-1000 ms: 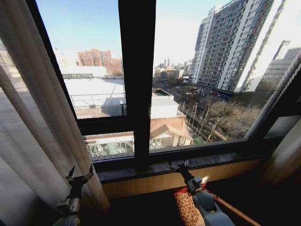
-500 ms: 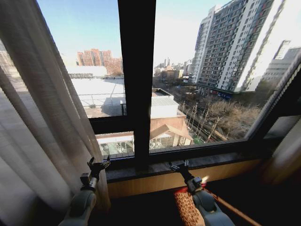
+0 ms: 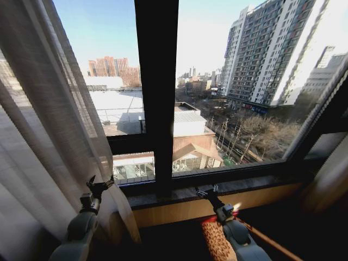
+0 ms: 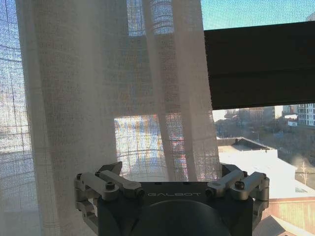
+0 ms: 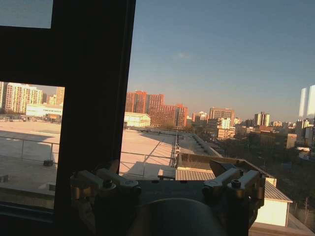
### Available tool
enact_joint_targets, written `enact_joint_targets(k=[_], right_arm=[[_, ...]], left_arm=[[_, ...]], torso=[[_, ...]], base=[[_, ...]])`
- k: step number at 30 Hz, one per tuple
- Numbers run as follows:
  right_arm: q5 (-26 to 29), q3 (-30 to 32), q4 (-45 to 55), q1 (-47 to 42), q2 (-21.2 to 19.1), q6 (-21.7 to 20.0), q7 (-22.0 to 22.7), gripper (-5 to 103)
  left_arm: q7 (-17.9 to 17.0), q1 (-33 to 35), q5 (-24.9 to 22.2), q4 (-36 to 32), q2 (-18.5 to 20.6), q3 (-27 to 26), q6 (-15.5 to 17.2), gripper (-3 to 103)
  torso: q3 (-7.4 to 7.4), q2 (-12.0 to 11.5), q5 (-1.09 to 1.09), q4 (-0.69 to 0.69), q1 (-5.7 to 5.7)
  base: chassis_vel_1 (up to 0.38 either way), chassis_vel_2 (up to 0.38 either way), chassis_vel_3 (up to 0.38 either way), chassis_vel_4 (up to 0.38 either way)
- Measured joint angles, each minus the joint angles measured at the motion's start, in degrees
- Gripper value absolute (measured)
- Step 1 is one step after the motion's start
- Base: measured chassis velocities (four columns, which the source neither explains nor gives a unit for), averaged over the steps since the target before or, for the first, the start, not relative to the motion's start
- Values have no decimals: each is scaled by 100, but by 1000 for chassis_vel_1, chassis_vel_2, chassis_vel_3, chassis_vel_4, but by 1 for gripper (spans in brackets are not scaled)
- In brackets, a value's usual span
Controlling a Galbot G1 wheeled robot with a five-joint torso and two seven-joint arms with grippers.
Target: Open the curtains by pulling them apart, changing their state from closed to fully open.
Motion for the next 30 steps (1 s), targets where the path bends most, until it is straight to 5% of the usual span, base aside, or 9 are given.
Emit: enact_joint_targets(k=[11,20,30], right_arm=[[0,0,0,0,0,0,1,100],[0,0,0,0,0,0,2,100],[0,0,0,0,0,0,2,100]], left_arm=[[-31,323,98,175,-264,71,-897,100],[-380,367,233,257,-348,17,-942,100],[-152,-11,61,661,-51,-50,-939,98]], torso=[[0,0,1,0,-1],[0,0,2,0,-1],[0,0,2,0,-1]], base=[[0,0,0,0],[0,0,0,0],[0,0,0,0]])
